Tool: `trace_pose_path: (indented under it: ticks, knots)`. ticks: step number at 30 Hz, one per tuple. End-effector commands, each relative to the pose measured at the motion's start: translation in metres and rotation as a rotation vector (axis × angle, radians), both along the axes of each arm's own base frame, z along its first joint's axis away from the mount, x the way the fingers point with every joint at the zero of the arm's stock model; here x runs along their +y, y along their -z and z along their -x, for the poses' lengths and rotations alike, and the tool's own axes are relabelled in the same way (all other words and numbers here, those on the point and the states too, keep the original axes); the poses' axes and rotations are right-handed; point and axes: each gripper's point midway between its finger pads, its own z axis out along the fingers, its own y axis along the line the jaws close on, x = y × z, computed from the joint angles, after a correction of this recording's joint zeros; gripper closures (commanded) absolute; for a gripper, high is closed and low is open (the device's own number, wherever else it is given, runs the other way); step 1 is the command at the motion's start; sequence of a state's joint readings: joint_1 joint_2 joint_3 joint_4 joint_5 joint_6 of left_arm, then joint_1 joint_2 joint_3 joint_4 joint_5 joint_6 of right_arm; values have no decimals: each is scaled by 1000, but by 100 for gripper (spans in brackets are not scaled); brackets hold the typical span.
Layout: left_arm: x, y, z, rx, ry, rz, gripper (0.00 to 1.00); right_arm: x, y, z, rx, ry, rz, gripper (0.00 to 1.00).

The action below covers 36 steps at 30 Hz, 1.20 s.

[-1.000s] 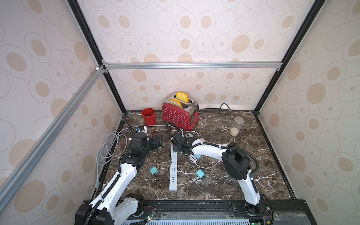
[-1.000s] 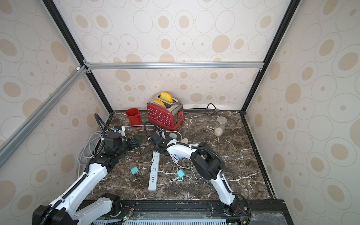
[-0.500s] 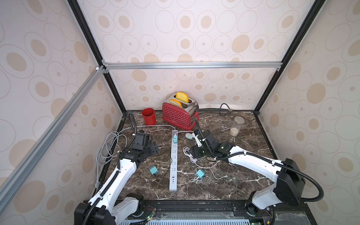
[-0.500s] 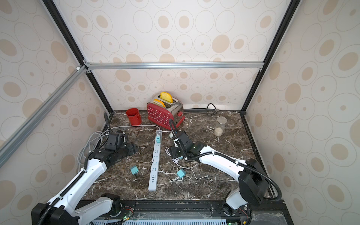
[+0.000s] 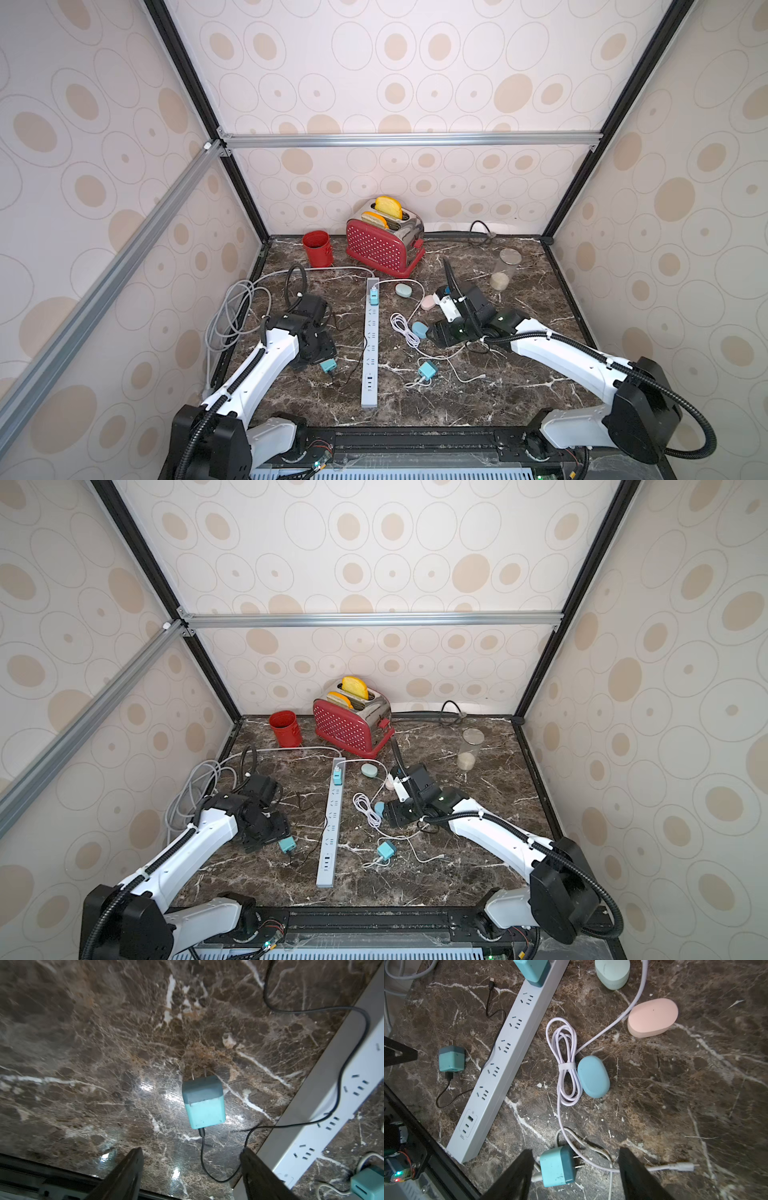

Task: Charge the bluetooth headset
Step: Insert the plug into the socket, then pick up the plug from the center of the board.

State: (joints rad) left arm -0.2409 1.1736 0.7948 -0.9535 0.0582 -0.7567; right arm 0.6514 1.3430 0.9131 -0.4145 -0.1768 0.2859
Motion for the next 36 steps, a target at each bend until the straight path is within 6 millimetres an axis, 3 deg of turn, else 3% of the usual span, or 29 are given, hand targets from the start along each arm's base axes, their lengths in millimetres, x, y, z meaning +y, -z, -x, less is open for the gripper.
trace_pose_path:
  ticks: [1,5,9,16,36]
  knots:
    - [-16,11,3,34,-77,98,23,13,-7,9,35,-63,-115,34]
    - [-9,24,9,85,-104,47,22,26,-14,19,104,-105,-257,36]
    - [-21,38,-2,90,-123,99,22,42,-22,36,208,-164,-397,40]
    - [-18,45,-7,100,-137,73,22,42,-15,54,306,-161,-457,41]
    - [-13,60,-16,113,-117,21,40,40,-16,53,314,-156,-456,43]
